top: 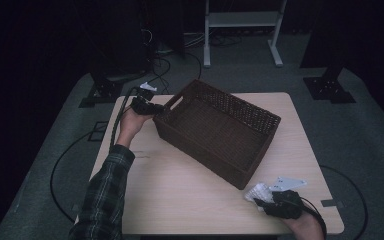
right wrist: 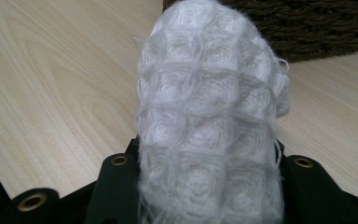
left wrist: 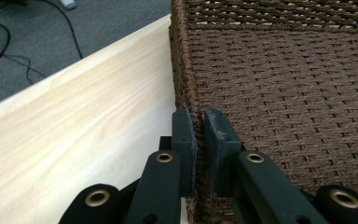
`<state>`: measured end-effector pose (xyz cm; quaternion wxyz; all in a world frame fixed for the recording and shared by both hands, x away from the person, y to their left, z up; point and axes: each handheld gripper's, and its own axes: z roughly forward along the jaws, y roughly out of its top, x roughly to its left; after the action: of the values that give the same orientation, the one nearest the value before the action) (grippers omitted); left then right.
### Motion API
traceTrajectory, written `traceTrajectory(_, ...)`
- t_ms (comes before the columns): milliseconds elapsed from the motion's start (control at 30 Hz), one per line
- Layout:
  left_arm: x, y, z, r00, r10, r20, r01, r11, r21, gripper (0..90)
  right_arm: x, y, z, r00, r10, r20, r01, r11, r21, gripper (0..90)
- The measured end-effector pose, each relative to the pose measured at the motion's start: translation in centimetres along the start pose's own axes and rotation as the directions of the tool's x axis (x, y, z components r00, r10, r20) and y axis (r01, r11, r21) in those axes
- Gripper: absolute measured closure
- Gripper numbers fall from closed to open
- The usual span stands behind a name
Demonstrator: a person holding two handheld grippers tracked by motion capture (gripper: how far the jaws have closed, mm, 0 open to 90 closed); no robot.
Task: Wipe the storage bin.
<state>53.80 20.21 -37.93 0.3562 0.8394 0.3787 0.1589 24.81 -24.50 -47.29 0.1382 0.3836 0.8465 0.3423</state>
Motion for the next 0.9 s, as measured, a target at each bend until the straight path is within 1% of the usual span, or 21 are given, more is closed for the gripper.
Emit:
traceTrajectory(67,-0.1,-1.1,-1.0,0.9999,-0.013,-0.01,0.012,0.9999,-0.008,82.9,0.1,0.1,-0.1,1.0,0.0,0.0,0.0,1.0,-0.002,55.6)
traceTrajectory(100,-0.1,-1.1,-1.0,0.9999,-0.013,-0.01,0.012,0.9999,-0.008,82.8,0.1,0.1,-0.1,1.0,0.0,0.0,0.0,1.0,-0.002,55.6)
traceTrajectory(267,-0.3,-3.2,-3.1,0.9979,-0.059,-0.027,0.059,0.9981,-0.02,82.4,0.2,0.2,-0.3,1.0,-0.007,0.001,0.007,1.0,-0.01,55.6)
traceTrajectory(300,-0.5,-4.1,-3.9,0.9966,-0.076,-0.03,0.076,0.9968,-0.027,82.2,0.2,0.3,-0.3,0.9999,-0.01,0.0,0.01,1.0,-0.012,55.6)
traceTrajectory(333,-0.6,-4.6,-4.3,0.9961,-0.082,-0.031,0.081,0.9961,-0.035,82.0,0.3,0.3,-0.3,0.9999,-0.012,-0.001,0.011,1.0,-0.013,55.6)
traceTrajectory(367,-0.6,-4.6,-4.3,0.9961,-0.082,-0.031,0.081,0.9961,-0.035,81.9,0.3,0.3,-0.3,0.9999,-0.012,-0.001,0.011,1.0,-0.013,55.6)
traceTrajectory(400,-0.8,-5.0,-4.7,0.9956,-0.087,-0.033,0.086,0.9955,-0.038,81.9,0.3,0.2,-0.3,0.9999,-0.014,0.0,0.014,1.0,-0.011,55.6)
traceTrajectory(433,-1.0,-5.4,-5.0,0.9962,-0.08,-0.035,0.078,0.9959,-0.046,81.4,0.3,0.1,-0.3,0.9999,-0.015,-0.001,0.015,1.0,-0.008,55.6)
traceTrajectory(467,-1.0,-5.4,-5.0,0.9962,-0.08,-0.035,0.078,0.9959,-0.046,81.1,0.3,0.1,-0.3,0.9999,-0.015,-0.001,0.015,1.0,-0.008,55.6)
traceTrajectory(533,-0.9,-5.6,-5.1,0.9969,-0.074,-0.026,0.072,0.9956,-0.061,79.6,0.3,0.0,-0.3,0.9999,-0.015,0.002,0.015,1.0,-0.003,55.6)
traceTrajectory(567,-0.9,-5.6,-5.1,0.9969,-0.074,-0.026,0.072,0.9956,-0.061,79.0,0.3,0.0,-0.3,0.9999,-0.015,0.002,0.015,1.0,-0.003,55.6)
traceTrajectory(600,-0.9,-5.7,-5.2,0.9974,-0.07,-0.017,0.069,0.995,-0.073,79.0,0.3,0.1,-0.3,0.9999,-0.017,0.001,0.017,1.0,-0.007,55.6)
traceTrajectory(700,-0.7,-6.0,-6.1,0.9973,-0.069,0.026,0.071,0.9903,-0.12,74.3,0.3,0.2,-0.5,0.9999,-0.016,0.001,0.016,1.0,-0.016,55.6)
traceTrajectory(733,-0.6,-6.1,-6.5,0.9975,-0.066,0.026,0.069,0.9886,-0.134,75.4,0.3,0.1,-0.5,0.9999,-0.013,0.002,0.013,1.0,-0.014,55.6)
traceTrajectory(767,-0.6,-6.2,-6.7,0.9982,-0.056,0.018,0.058,0.9877,-0.145,75.4,0.3,0.1,-0.5,0.9999,-0.013,0.002,0.013,1.0,-0.014,55.6)
traceTrajectory(800,-0.4,-6.6,-7.5,0.9983,-0.055,0.019,0.058,0.9837,-0.17,82.3,0.3,0.0,-0.5,0.9999,-0.013,0.001,0.013,1.0,-0.014,55.6)
traceTrajectory(833,-0.4,-6.6,-7.5,0.9983,-0.055,0.019,0.058,0.9837,-0.17,85.7,0.3,0.0,-0.5,0.9999,-0.013,0.001,0.013,1.0,-0.014,55.6)
traceTrajectory(867,-0.2,-6.8,-7.8,0.9983,-0.055,0.021,0.058,0.9824,-0.178,85.7,0.3,0.0,-0.6,0.9999,-0.011,0.001,0.011,1.0,-0.014,55.6)
traceTrajectory(900,-0.1,-7.0,-8.1,0.9983,-0.055,0.019,0.057,0.9818,-0.181,89.9,0.3,0.0,-0.6,0.9999,-0.012,0.001,0.012,1.0,-0.013,55.6)
